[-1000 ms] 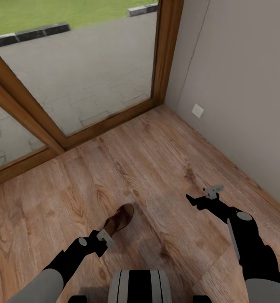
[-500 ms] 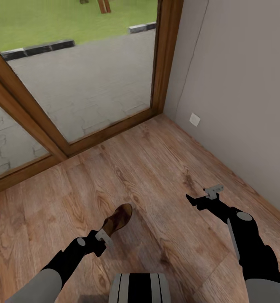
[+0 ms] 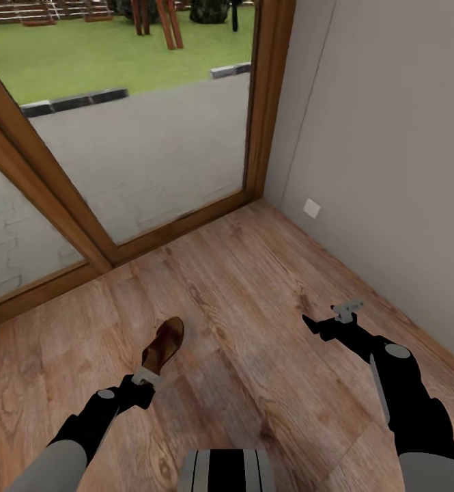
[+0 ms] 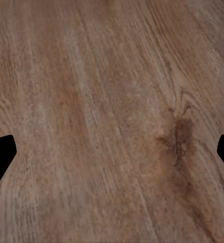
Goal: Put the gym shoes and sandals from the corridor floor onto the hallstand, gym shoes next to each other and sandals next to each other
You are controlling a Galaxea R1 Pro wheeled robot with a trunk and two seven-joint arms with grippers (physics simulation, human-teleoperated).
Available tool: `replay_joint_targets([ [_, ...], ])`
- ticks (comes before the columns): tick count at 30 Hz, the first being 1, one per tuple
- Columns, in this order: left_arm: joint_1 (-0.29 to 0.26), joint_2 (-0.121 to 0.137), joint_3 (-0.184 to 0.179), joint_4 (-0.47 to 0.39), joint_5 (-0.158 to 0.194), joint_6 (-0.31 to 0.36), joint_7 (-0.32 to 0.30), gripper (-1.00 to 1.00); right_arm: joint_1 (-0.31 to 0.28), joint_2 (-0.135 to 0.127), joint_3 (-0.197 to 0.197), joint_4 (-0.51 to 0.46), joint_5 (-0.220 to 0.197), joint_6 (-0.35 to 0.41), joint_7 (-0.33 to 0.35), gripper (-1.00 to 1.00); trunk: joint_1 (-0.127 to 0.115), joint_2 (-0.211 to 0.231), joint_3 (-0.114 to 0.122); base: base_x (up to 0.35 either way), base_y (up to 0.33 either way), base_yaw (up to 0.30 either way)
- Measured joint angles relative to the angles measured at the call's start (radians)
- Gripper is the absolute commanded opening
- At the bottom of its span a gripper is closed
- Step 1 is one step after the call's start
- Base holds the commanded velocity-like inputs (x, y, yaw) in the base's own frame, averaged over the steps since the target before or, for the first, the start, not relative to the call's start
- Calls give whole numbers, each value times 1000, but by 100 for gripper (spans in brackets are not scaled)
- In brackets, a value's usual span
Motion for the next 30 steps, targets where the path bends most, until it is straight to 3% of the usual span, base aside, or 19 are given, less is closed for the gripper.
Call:
replay_joint_targets([
  [3,1,-1,69,7,4,-51,0,-100,0,1,0,0,0,0,-3,100,-1,1,14,0,0,-61],
  [9,19,-4,147,13,8,-126,-1,-100,0,1,-2,-5,0,0,-5,100,-4,2,44,0,0,-87],
  [13,48,-10,206,14,17,-167,14,-100,0,1,-17,-2,3,0,-8,100,-6,3,66,0,0,-121],
  [16,76,-12,244,15,27,-213,29,-100,12,1,-49,2,20,0,-10,100,-7,4,81,0,0,-153],
  [20,117,-13,261,16,51,-266,35,-100,67,5,-104,4,38,-10,-10,100,-9,5,103,0,0,-173],
  [24,153,-13,265,15,92,-291,37,-100,116,9,-125,35,41,-40,-10,100,-11,6,124,0,0,-186],
  [30,205,-13,266,16,164,-354,37,-100,162,11,-134,201,44,-201,-11,100,-13,7,156,0,0,-192],
])
